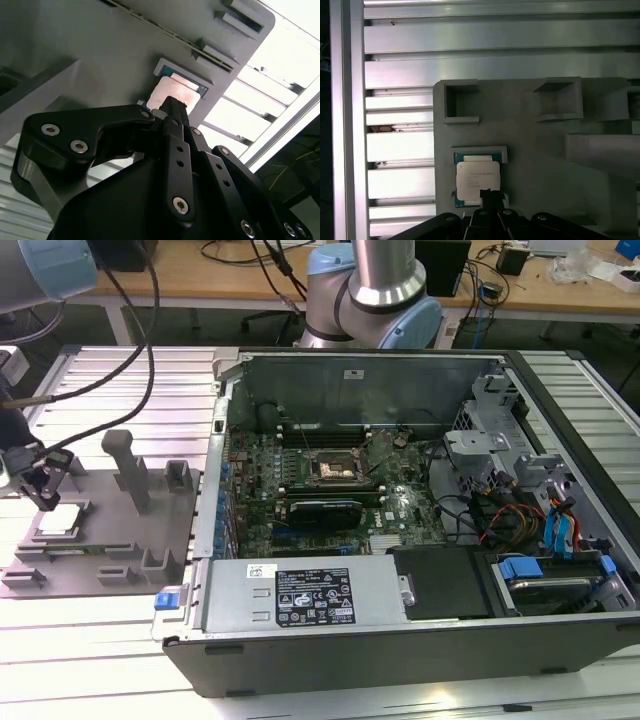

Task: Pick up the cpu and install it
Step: 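Pick up the cpu and move it towards the insertion slot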

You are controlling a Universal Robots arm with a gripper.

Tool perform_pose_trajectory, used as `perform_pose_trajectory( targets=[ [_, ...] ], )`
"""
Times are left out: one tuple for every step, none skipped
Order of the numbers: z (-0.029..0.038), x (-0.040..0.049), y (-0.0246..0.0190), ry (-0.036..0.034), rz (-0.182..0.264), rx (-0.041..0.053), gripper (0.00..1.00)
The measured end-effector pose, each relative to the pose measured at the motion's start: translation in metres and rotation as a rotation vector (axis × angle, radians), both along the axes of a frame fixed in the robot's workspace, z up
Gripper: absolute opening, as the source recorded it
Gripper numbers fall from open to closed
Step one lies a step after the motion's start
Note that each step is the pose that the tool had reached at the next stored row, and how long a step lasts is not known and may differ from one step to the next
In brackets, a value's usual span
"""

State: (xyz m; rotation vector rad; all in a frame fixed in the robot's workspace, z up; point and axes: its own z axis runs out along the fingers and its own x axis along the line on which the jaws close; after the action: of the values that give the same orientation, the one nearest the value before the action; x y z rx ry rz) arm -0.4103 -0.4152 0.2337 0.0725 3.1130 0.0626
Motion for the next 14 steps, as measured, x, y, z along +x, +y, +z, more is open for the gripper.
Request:
perform_pose_trajectory(
  targets=[
    [-0.0031, -0.0009, 0.0000, 0.0009, 0.000, 0.0000, 0.11],
    [-0.0051, -0.0015, 0.0000, 0.0016, 0.000, 0.0001, 0.11],
    [-0.0063, -0.0018, 0.0000, 0.0022, 0.000, 0.0000, 0.11],
    [-0.0094, -0.0024, 0.0000, 0.0037, 0.000, 0.0000, 0.11],
    [-0.0106, -0.0027, 0.0000, 0.0044, 0.000, 0.0000, 0.11],
    [-0.0116, -0.0033, 0.0001, 0.0047, 0.000, -0.0001, 0.11],
    [-0.0125, -0.0034, 0.0002, 0.0045, 0.000, 0.0000, 0.11],
    [-0.0131, -0.0035, 0.0003, 0.0045, 0.000, 0.0000, 0.11],
    [-0.0143, -0.0037, 0.0007, 0.0047, 0.000, 0.0000, 0.11],
    [-0.0154, -0.0039, 0.0012, 0.0046, 0.000, 0.0000, 0.11],
    [-0.0161, -0.0041, 0.0013, 0.0046, 0.000, 0.0000, 0.11],
    [-0.0170, -0.0045, 0.0017, 0.0047, 0.000, 0.0000, 0.11],
    [-0.0177, -0.0048, 0.0020, 0.0048, 0.000, -0.0001, 0.11],
    [-0.0183, -0.0053, 0.0023, 0.0050, 0.000, -0.0002, 0.11]
  ],
)
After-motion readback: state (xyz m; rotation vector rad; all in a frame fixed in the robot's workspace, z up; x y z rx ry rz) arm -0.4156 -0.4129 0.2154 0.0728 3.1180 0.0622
